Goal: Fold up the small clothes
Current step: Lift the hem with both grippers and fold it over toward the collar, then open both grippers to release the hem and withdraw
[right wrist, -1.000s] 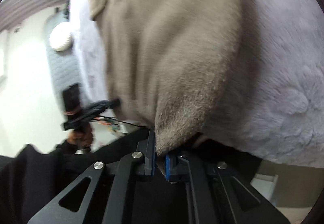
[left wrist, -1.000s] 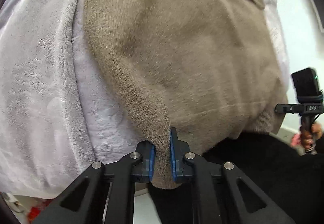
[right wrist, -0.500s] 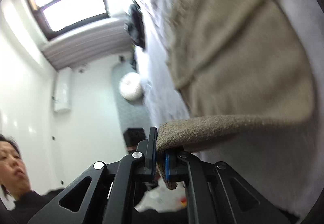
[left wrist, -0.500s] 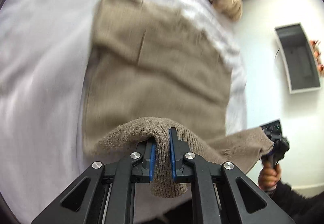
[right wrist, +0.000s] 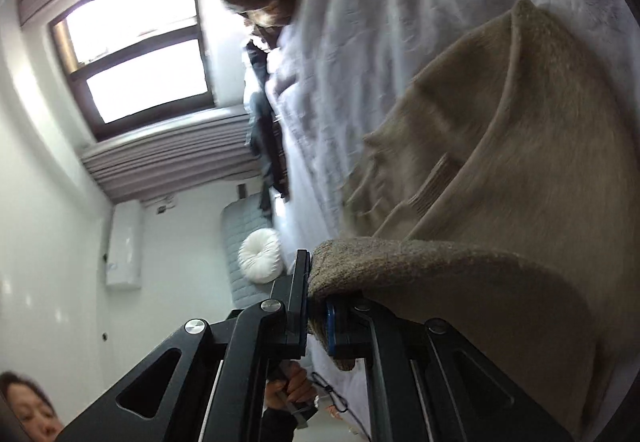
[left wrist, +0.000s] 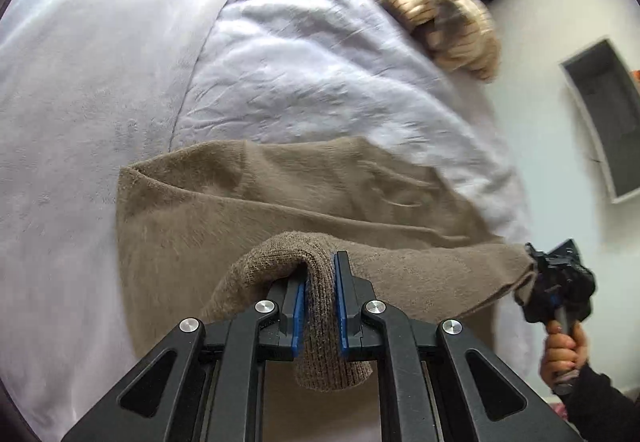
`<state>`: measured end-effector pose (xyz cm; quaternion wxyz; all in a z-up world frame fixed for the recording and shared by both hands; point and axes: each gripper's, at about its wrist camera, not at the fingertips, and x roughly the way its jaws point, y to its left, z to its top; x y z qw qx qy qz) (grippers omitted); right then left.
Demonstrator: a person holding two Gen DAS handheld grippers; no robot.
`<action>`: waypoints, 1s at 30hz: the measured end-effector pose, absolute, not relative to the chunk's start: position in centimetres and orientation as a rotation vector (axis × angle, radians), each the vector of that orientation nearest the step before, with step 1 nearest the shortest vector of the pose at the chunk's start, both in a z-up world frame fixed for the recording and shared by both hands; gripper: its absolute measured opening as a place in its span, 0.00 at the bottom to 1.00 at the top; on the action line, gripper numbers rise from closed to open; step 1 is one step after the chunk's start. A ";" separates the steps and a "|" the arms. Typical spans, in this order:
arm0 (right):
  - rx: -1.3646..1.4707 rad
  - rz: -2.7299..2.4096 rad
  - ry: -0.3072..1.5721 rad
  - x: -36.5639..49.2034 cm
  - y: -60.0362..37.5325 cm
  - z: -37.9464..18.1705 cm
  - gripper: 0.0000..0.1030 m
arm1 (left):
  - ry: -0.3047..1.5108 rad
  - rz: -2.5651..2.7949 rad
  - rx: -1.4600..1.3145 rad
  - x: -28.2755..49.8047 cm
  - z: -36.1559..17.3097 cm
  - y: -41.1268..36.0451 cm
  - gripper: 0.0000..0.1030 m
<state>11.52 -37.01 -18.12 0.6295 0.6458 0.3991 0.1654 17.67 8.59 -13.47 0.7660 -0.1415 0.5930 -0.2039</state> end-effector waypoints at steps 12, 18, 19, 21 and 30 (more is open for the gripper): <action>1.595 0.258 0.917 12.9 -39.3 -22.1 0.11 | 1.356 -0.377 -0.285 18.6 -15.4 8.8 0.16; 1.676 0.280 0.871 13.6 -39.5 -21.6 0.25 | 1.351 -0.375 -0.255 18.2 -13.9 8.8 0.19; 1.669 0.274 0.871 13.7 -39.6 -21.2 0.42 | 1.340 -0.368 -0.228 18.1 -13.6 8.7 0.42; 1.653 0.270 0.853 14.0 -39.8 -20.4 0.67 | 1.304 -0.322 -0.166 17.7 -12.9 8.7 1.00; 1.249 0.240 0.950 14.8 -38.9 -14.2 0.58 | 1.212 -0.231 -0.028 16.4 -11.4 9.7 1.00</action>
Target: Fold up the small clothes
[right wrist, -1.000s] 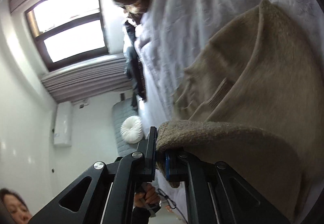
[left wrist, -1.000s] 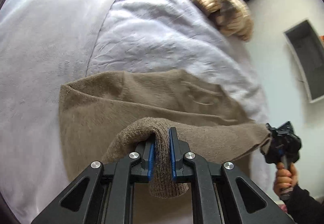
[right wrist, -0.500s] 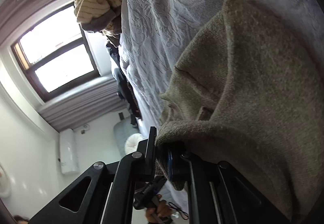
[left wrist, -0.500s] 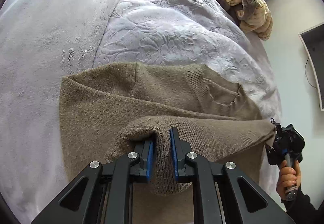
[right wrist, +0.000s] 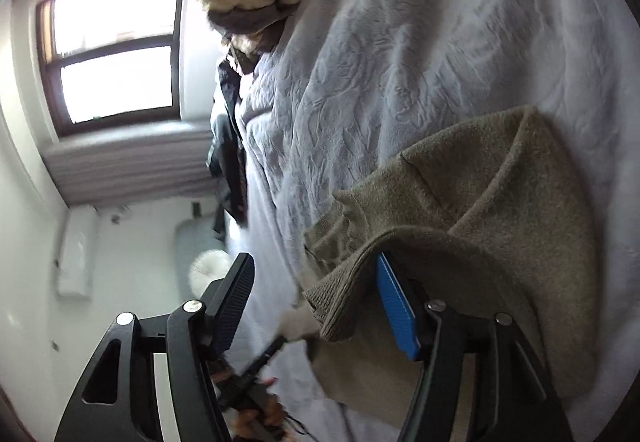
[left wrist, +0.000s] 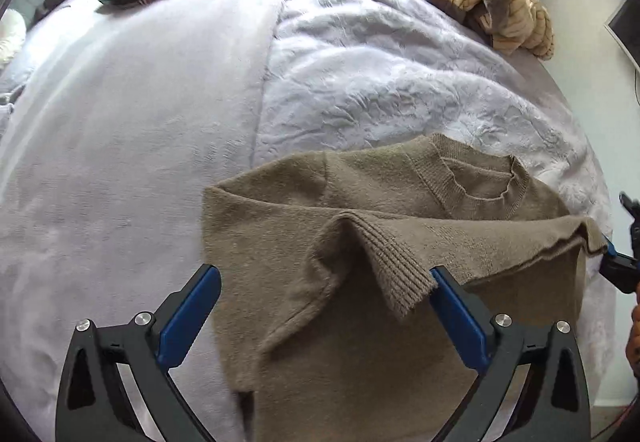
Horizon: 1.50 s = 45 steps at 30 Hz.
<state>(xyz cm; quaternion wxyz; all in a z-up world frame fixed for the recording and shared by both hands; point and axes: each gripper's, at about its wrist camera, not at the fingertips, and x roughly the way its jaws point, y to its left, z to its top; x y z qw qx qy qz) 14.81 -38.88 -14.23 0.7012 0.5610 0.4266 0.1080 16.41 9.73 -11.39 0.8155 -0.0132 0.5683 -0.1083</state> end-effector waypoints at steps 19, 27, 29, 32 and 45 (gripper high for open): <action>0.856 0.201 1.123 17.2 -33.7 -15.9 0.28 | 1.207 -0.398 0.031 19.4 -14.4 3.7 1.00; 0.815 0.006 1.145 21.7 -37.8 -16.4 0.28 | 1.138 -0.077 0.147 25.0 -14.6 7.0 1.00; 0.827 -0.026 1.124 21.5 -38.6 -15.8 0.30 | 1.141 -0.084 0.103 25.1 -13.8 8.4 1.00; 0.826 -0.014 1.115 20.1 -39.2 -14.9 0.60 | 1.152 -0.161 0.085 23.5 -12.6 9.4 1.00; 0.810 0.092 1.276 6.2 -38.9 -16.2 0.62 | 1.394 -0.360 0.029 11.7 -16.0 12.5 1.00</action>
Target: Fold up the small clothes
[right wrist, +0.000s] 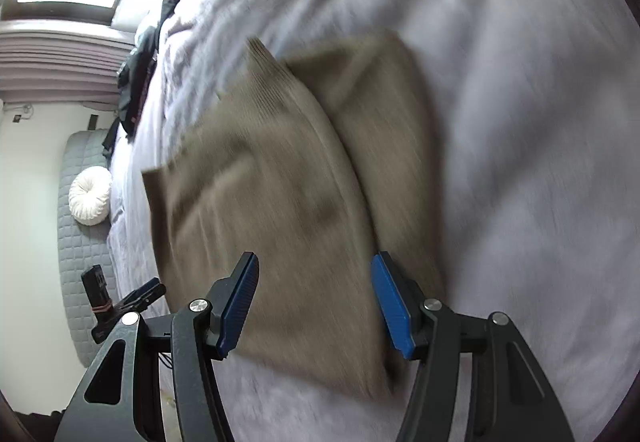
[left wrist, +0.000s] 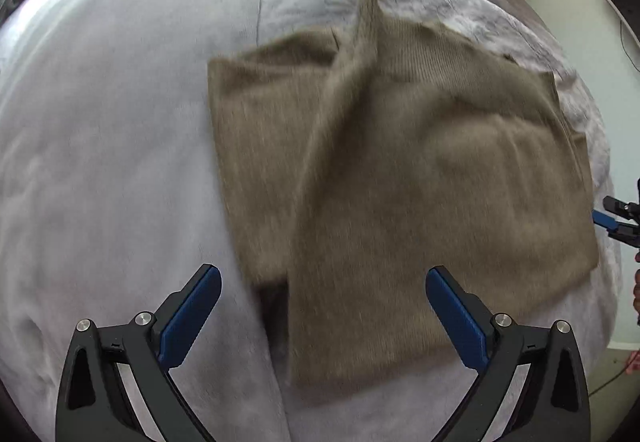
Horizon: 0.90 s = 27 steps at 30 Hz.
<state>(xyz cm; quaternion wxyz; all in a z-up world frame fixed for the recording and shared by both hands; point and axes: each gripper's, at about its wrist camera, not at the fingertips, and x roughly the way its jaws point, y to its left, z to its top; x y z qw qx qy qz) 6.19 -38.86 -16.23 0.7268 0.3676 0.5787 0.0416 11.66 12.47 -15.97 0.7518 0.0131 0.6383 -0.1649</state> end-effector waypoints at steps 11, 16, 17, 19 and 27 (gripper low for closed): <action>0.883 0.170 1.294 2.8 -37.3 -17.6 0.28 | 1.428 -0.451 -0.022 9.8 -17.2 12.3 0.55; 0.849 0.176 1.391 3.3 -36.3 -18.6 0.05 | 1.450 -0.449 -0.052 10.4 -17.5 13.5 0.09; 0.847 0.211 1.384 3.3 -36.2 -18.1 0.05 | 1.443 -0.466 -0.070 10.5 -17.0 13.7 0.07; 0.819 0.283 1.371 3.2 -35.7 -16.7 0.05 | 1.423 -0.508 -0.075 10.1 -15.8 14.2 0.07; 0.705 0.182 1.508 1.7 -37.3 -19.5 0.05 | 1.479 -0.471 0.013 8.6 -19.3 14.3 0.07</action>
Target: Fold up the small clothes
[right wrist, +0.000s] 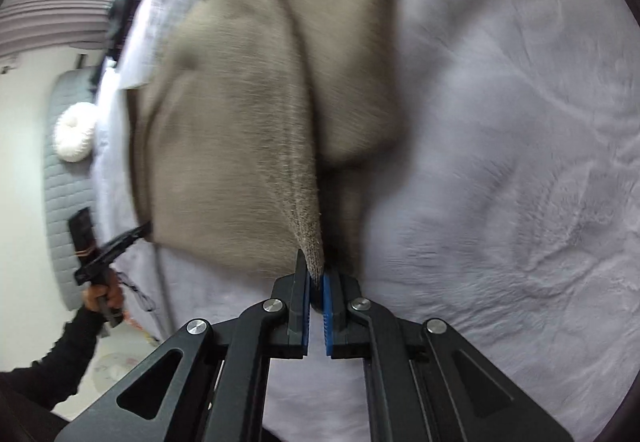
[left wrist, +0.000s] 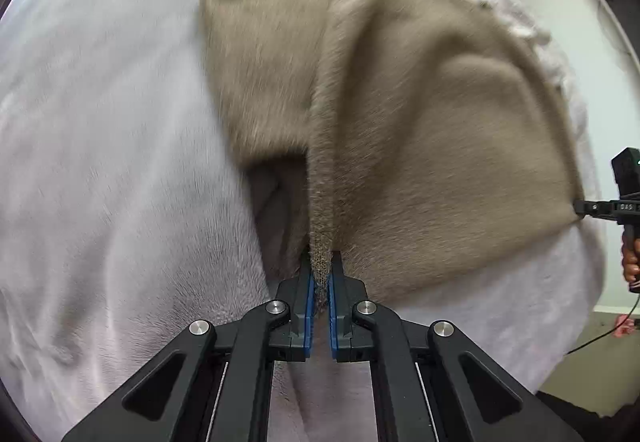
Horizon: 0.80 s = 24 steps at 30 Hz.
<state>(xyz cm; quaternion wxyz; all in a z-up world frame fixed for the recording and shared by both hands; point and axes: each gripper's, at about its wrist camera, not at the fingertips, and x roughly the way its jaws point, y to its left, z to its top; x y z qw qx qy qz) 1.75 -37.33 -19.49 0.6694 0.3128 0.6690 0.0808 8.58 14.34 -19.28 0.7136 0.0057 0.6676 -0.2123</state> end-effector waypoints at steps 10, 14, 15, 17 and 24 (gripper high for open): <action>0.776 0.064 1.398 0.3 -38.5 -17.1 0.09 | 1.383 -0.282 0.076 7.5 -14.3 16.3 0.48; 0.677 -0.008 1.311 1.5 -38.6 -13.7 0.10 | 1.305 -0.316 0.014 9.5 -11.7 15.1 0.48; 0.653 -0.009 1.286 2.6 -38.2 -13.0 0.10 | 1.285 -0.340 0.000 10.3 -11.2 14.3 0.48; 0.638 0.015 1.247 4.9 -37.1 -12.2 0.10 | 1.251 -0.398 -0.022 12.1 -10.7 12.0 0.48; 0.601 0.096 1.216 13.0 -33.3 -13.0 0.10 | 1.230 -0.484 -0.051 19.2 -12.7 3.4 0.48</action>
